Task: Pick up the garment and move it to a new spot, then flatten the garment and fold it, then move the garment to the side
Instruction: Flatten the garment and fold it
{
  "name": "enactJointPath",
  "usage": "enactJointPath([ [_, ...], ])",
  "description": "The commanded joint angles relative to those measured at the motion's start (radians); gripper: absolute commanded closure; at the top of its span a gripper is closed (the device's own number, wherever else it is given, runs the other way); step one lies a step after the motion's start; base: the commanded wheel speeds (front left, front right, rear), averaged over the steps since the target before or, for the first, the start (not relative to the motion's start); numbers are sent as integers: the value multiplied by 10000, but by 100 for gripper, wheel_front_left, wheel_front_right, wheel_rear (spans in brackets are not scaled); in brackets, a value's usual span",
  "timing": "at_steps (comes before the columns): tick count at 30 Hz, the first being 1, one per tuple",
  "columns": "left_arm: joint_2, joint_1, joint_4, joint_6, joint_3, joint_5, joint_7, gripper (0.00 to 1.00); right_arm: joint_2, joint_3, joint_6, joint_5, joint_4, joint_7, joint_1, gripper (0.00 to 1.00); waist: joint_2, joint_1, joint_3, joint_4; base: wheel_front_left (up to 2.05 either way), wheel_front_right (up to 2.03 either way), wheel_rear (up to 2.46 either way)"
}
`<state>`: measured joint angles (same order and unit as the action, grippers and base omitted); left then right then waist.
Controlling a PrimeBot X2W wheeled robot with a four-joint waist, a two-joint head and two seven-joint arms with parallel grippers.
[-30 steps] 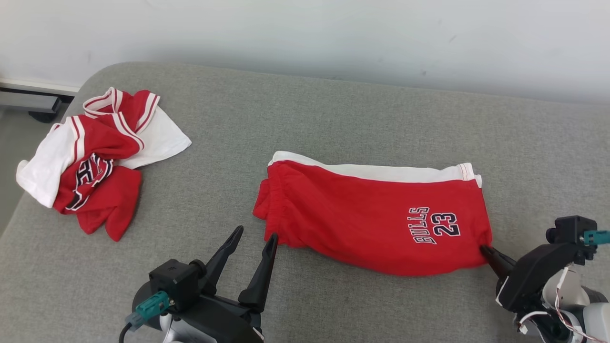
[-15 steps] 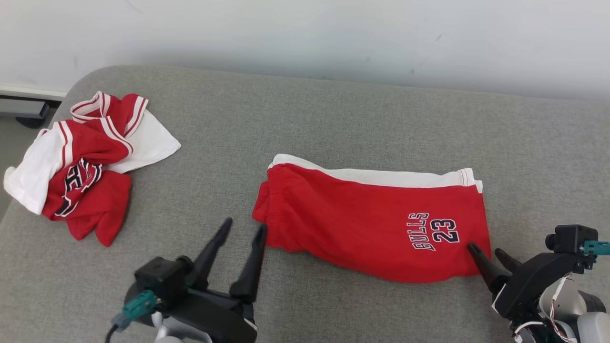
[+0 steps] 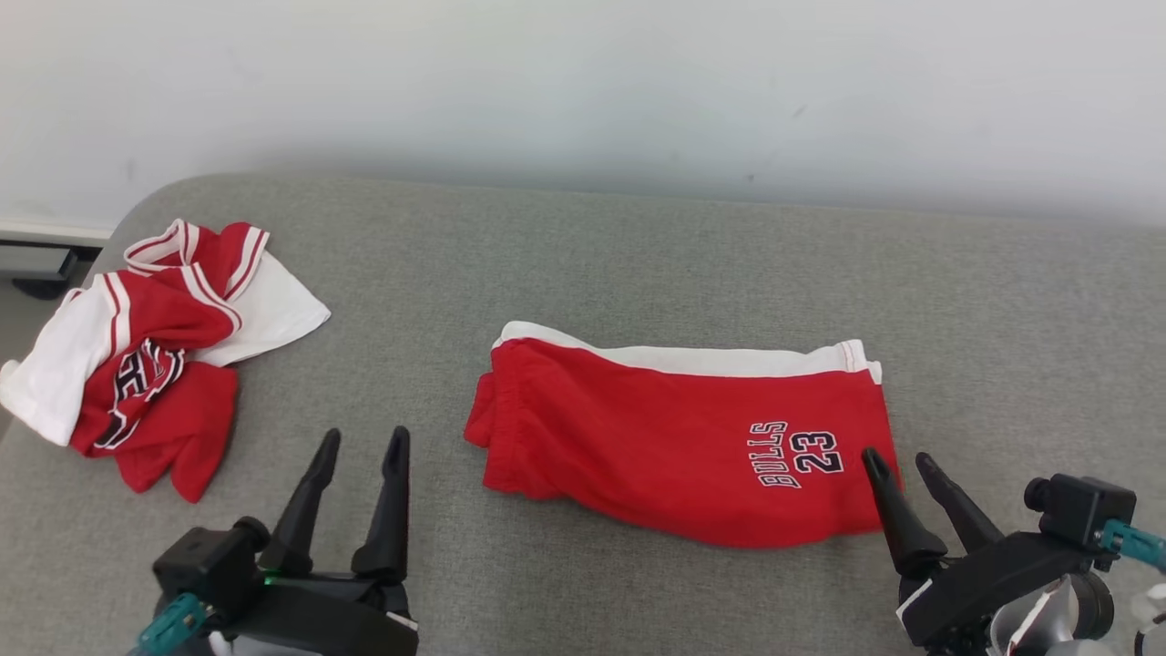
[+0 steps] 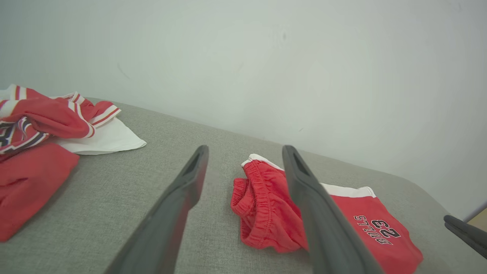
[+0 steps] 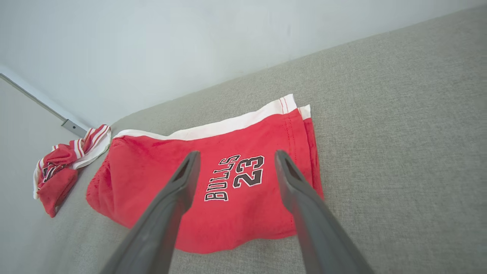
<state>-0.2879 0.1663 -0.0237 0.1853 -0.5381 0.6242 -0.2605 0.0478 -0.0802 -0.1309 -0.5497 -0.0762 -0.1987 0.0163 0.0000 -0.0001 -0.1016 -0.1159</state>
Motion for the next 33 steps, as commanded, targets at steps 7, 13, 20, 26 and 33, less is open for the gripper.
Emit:
enactJointPath([
  [7,-183,-676,103,5,877,-383,-64,0,44,526,5,960,314,1815,-266,0,0,1,364,537,0,0,0],
  [13,-336,-1146,-24,83,1208,-616,-66,0,41,407,5,2173,323,2749,-544,0,0,1,668,753,0,0,0],
  [20,-832,-1673,16,267,1369,-703,142,0,42,-3,5,2888,467,2876,-876,0,0,1,902,1000,0,0,0],
  [26,-1282,-2019,390,379,1296,-796,588,0,42,-304,5,2897,497,2743,-1044,0,0,1,945,1103,0,0,0],
  [33,-1436,-2151,796,504,1286,-816,764,0,42,-487,5,2798,392,2806,-953,0,0,1,680,1093,0,0,0],
])
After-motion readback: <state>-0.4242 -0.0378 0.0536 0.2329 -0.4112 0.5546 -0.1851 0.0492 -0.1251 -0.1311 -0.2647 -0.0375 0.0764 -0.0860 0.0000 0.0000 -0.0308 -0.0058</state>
